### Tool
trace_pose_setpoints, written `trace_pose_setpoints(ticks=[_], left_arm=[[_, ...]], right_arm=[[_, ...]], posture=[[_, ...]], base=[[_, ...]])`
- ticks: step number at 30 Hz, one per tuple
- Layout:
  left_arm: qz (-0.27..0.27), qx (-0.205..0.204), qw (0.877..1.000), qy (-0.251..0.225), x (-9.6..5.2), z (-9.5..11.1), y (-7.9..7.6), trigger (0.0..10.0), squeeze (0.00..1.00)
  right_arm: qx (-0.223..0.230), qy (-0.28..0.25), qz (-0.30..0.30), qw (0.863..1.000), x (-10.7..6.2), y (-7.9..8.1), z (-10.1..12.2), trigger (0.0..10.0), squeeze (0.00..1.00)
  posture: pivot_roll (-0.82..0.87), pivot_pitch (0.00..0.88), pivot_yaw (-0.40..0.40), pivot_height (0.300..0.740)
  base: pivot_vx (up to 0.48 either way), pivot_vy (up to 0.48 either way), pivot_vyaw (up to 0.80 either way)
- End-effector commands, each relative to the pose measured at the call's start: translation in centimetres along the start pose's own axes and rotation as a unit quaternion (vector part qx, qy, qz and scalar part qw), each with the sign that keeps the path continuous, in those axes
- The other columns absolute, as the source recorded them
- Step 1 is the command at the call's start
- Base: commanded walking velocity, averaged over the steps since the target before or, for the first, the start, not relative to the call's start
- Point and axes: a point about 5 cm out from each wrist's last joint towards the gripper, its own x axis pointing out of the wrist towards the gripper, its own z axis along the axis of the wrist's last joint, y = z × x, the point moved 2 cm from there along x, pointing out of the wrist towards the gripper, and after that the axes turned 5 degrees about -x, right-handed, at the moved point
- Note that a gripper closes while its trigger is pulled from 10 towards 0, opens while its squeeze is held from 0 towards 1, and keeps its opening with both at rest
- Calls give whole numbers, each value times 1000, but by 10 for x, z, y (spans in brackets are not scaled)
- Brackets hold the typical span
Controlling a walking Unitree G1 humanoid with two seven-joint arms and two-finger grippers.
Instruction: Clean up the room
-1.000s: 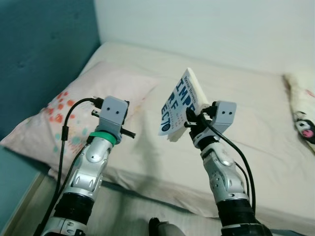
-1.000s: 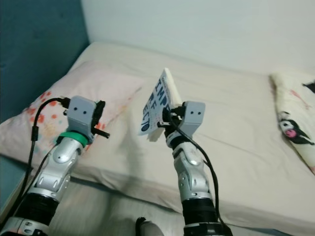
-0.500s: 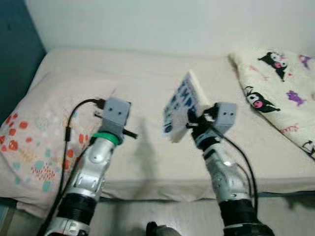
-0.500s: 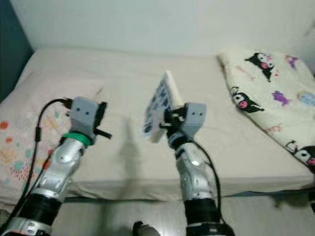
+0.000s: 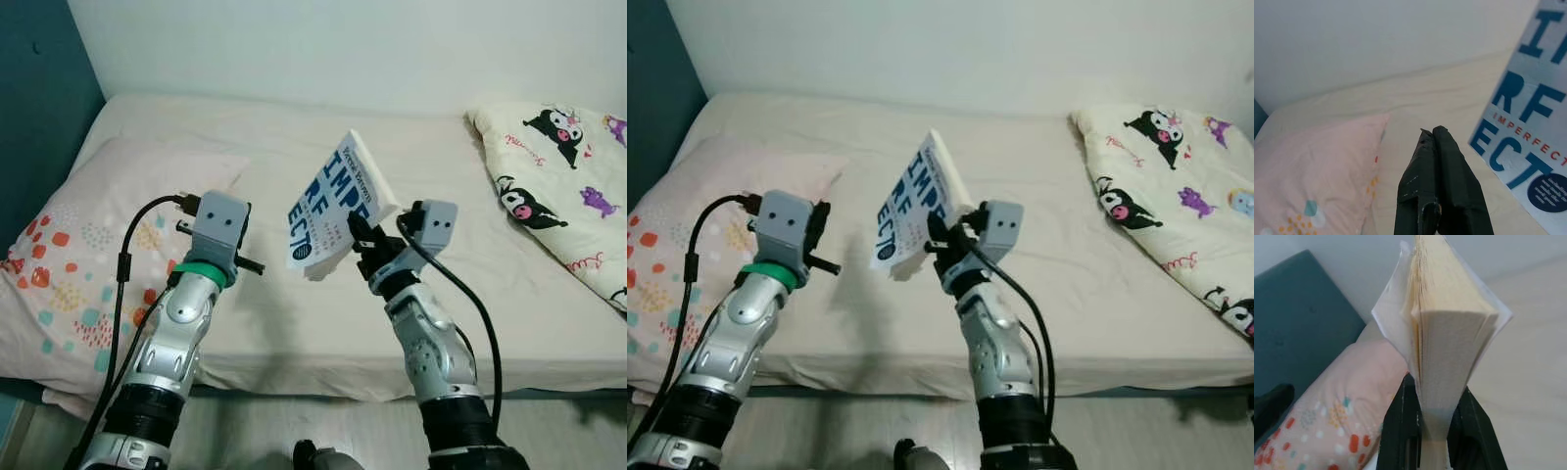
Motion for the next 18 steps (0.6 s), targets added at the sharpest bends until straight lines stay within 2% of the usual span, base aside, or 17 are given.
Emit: trace_pose_setpoints(ticks=[1,2,3,4,6,8,11,18], left_arm=[[-1,4,1000,21,-5,-11,-2,10000,0],[-4,15,1000,21,-6,-12,-3,10000,0],[-4,15,1000,21,-6,-12,-3,10000,0],[-10,20,1000,21,-8,-12,-4,10000,0],[-20,20,999,22,-10,-13,-8,10000,0],[-25,18,999,23,-11,-14,-10,10000,0],[-35,19,999,28,-14,-16,-15,10000,0],[-47,17,998,29,-15,-16,-20,10000,0]], right_arm=[[70,0,-6,998,2,-5,-3,10000,0],[112,1,-11,994,3,-7,-5,10000,0],[112,1,-11,994,3,-7,-5,10000,0],[154,0,-19,988,4,-11,-7,10000,0],[209,-3,-18,978,3,-14,-9,10000,0],[239,-8,-6,971,2,-14,-9,10000,0],[248,6,-14,969,-2,-20,-17,10000,0],[228,22,-16,973,-5,-23,-26,10000,0]], posture=[[-6,89,11,740],[7,92,10,740],[7,92,10,740],[9,93,9,740],[13,91,8,740],[13,91,8,740],[16,92,10,740],[13,90,12,740]], base=[[0,0,0],[0,0,0],[0,0,0],[0,0,0],[0,0,0],[0,0,0],[0,0,0],[0,0,0]])
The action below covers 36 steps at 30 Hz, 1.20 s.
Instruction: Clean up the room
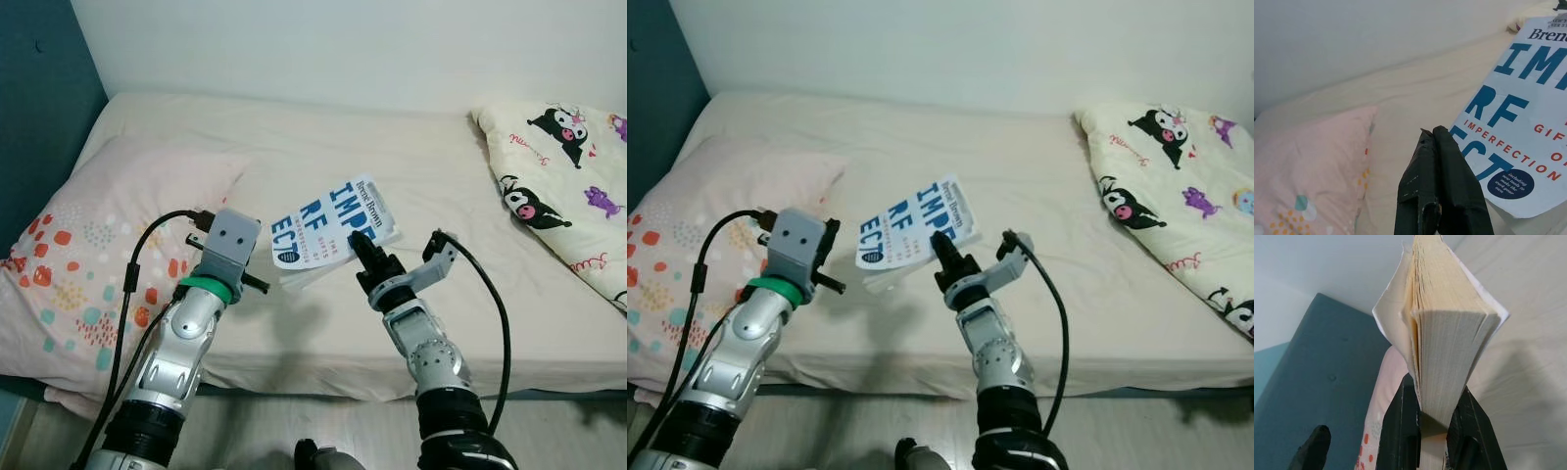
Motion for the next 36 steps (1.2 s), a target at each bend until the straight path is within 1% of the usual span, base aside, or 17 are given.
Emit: trace_pose_setpoints(ticks=[1,3,9,11,33,36], left_arm=[[-10,-6,1000,13,-4,-7,-6,10000,0],[-10,-9,1000,14,-4,-7,-6,10000,0],[-10,-11,1000,14,-3,-6,-7,10000,0],[-10,-12,1000,13,-3,-5,-6,10000,0],[-9,-12,1000,12,-2,-4,-6,10000,0],[-9,-12,1000,12,-2,-4,-6,10000,0]], right_arm=[[-18,-6,7,1000,-2,-2,2,10000,0],[-35,-13,12,999,-3,0,5,10000,0],[-47,-34,22,998,-2,3,13,10000,0],[-61,-36,24,997,-1,5,15,10000,0],[-54,-39,23,998,-1,4,13,10000,0],[-54,-39,22,998,-1,4,12,10000,0]], posture=[[12,90,13,740],[9,88,14,740],[9,84,15,740],[9,83,15,730],[9,89,16,640],[10,91,18,635]], base=[[0,0,0],[0,0,0],[0,0,0],[0,0,0],[0,0,0],[0,0,0]])
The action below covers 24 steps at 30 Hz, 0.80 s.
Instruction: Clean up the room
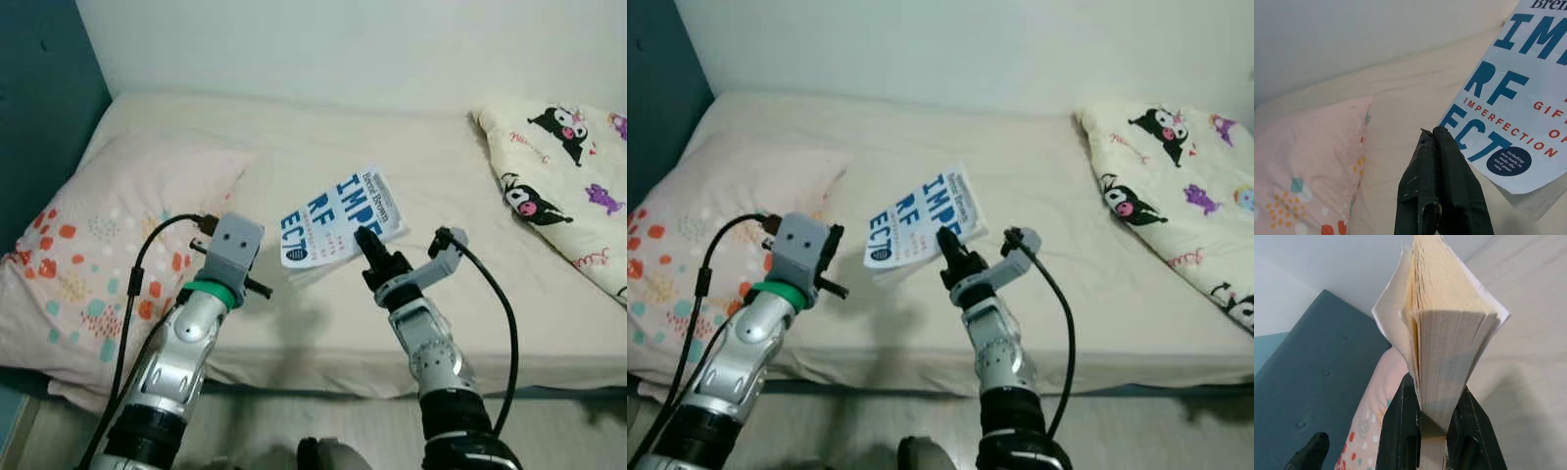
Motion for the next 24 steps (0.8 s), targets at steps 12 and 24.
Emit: trace_pose_setpoints(ticks=[12,24], left_arm=[[-4,-4,1000,6,-1,-2,-1,10000,0],[-9,-2,1000,7,-3,-1,-2,10000,0]], right_arm=[[16,-13,14,1000,-1,2,1,10000,0],[74,-31,46,996,5,9,3,10000,0]], posture=[[14,91,21,591],[26,98,35,591]], base=[[0,0,0],[0,0,0]])
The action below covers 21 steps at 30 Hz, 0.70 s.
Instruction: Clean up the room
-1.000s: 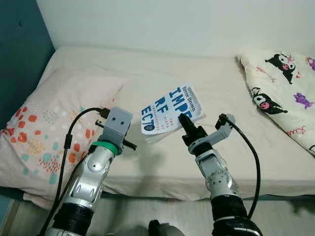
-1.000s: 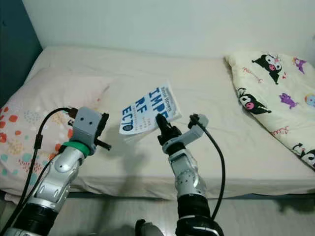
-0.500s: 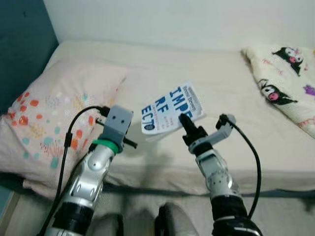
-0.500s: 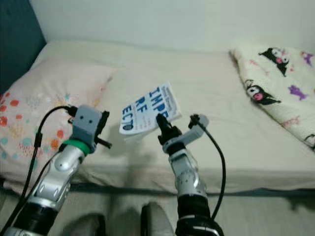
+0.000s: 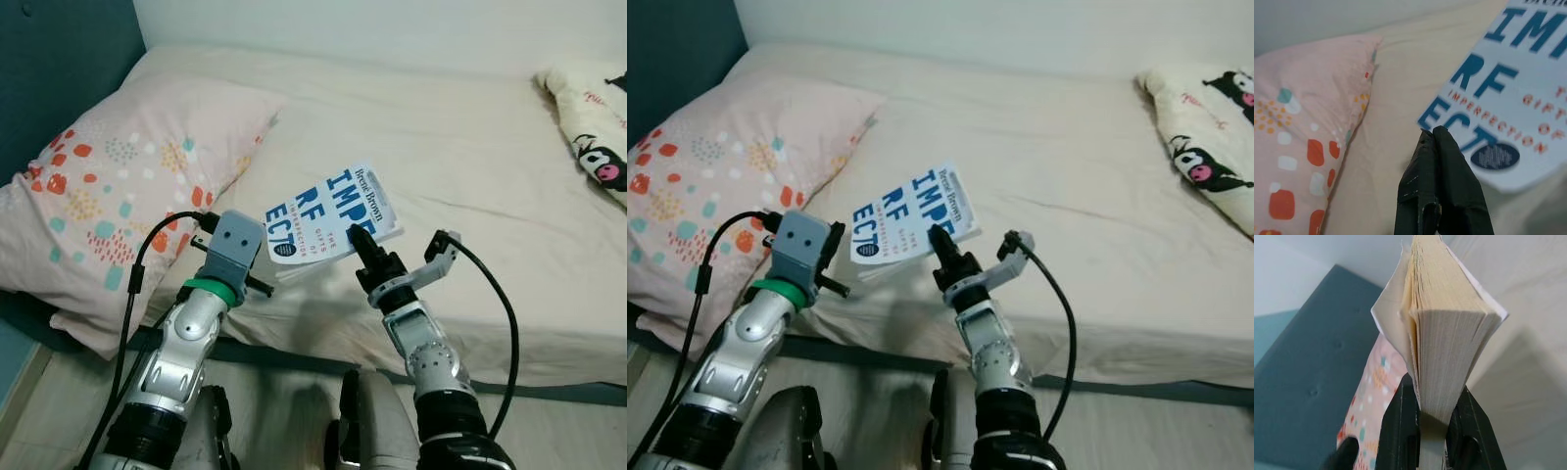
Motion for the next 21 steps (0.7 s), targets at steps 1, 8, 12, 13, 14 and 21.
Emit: trace_pose_setpoints(ticks=[1,8,12,13,14,21], left_arm=[[-5,-4,1000,8,-3,-3,-2,10000,0],[-6,-5,1000,2,-4,3,-2,10000,0],[1,-11,1000,-21,-4,20,0,10000,0],[1,-11,1000,-21,-4,20,0,10000,0],[3,-13,999,-30,-4,26,2,10000,0],[11,-18,997,-71,-24,66,16,10000,0]], right_arm=[[7,-15,10,1000,3,3,4,10000,0],[66,-35,15,997,18,1,13,10000,0],[111,-33,16,993,28,1,14,10000,0],[111,-33,16,993,28,1,14,10000,0],[122,-34,12,992,32,1,15,10000,0],[121,-32,-35,991,52,7,16,10000,0]], posture=[[26,98,35,591],[54,125,37,591],[115,151,26,591],[115,151,26,591],[122,155,26,591],[219,246,48,591]], base=[[0,0,0],[0,0,0],[0,0,0],[0,0,0],[0,0,0],[0,0,0]])
